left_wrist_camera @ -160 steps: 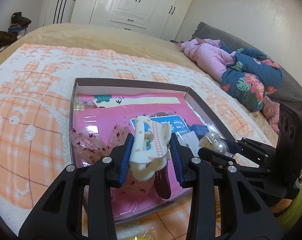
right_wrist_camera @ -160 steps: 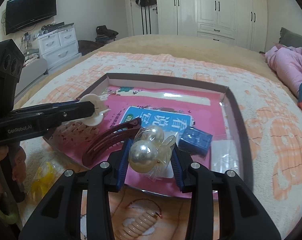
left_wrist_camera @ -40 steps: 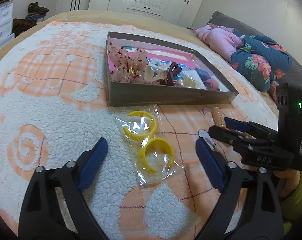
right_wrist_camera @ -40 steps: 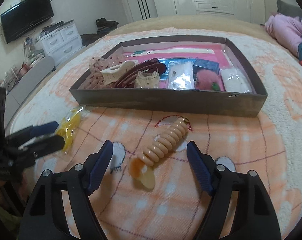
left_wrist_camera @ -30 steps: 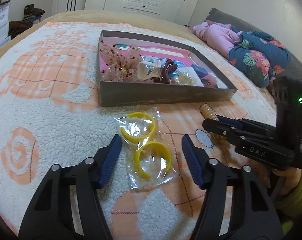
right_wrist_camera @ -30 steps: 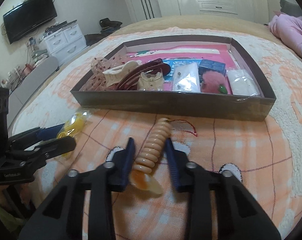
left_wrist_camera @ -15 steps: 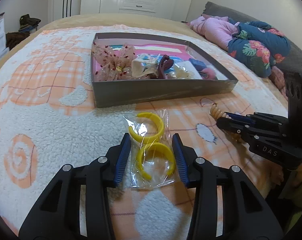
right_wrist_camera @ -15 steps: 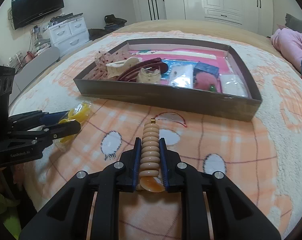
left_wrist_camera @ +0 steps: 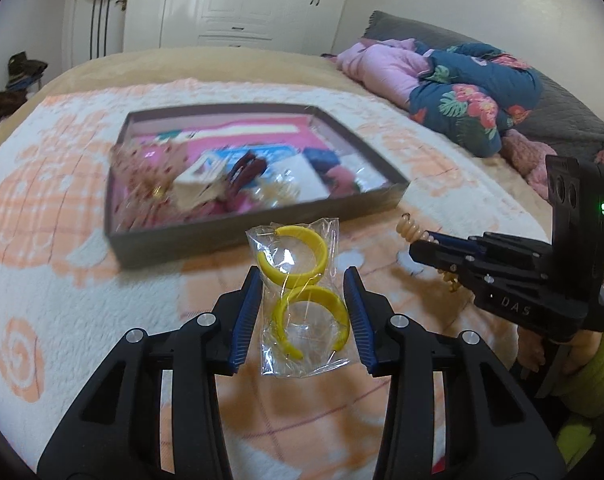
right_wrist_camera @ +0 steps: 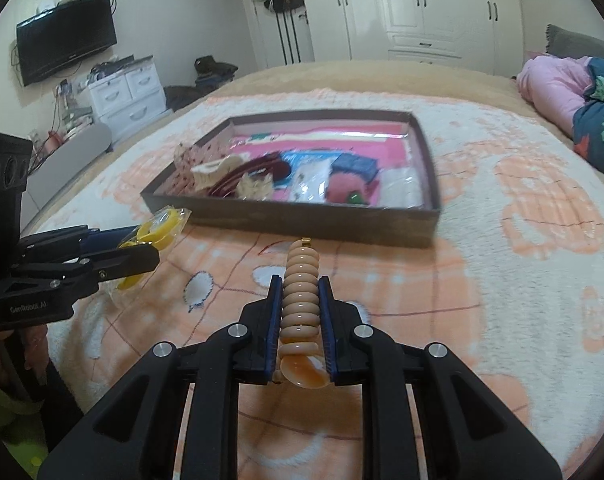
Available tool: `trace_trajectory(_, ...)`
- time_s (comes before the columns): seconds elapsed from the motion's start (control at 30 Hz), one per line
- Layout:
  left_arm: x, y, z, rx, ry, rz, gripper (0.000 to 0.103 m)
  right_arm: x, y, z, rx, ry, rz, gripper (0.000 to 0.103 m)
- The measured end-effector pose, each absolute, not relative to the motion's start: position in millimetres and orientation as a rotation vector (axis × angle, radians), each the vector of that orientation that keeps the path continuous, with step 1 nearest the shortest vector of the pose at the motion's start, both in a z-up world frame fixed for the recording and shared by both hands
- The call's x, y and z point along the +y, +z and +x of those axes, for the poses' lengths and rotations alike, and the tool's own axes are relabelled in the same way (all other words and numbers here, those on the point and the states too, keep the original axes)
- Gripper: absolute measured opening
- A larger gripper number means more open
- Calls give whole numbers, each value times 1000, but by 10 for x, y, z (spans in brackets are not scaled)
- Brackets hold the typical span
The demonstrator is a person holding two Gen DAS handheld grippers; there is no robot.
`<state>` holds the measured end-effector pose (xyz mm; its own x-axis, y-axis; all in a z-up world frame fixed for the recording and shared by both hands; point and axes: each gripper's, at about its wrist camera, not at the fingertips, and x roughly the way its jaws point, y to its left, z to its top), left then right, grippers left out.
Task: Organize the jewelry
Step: 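Carry the bangle packet and coiled hair tie into the box and open both grippers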
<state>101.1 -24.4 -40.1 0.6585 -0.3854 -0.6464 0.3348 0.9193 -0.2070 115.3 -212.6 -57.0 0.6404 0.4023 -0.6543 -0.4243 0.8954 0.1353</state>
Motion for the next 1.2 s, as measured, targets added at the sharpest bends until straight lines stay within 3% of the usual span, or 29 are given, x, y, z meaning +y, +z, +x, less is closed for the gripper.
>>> trace_trajectory(1.2,-476,-231,2011,702,-411,-119,33,-2312,-309,2170,670,375,19,18)
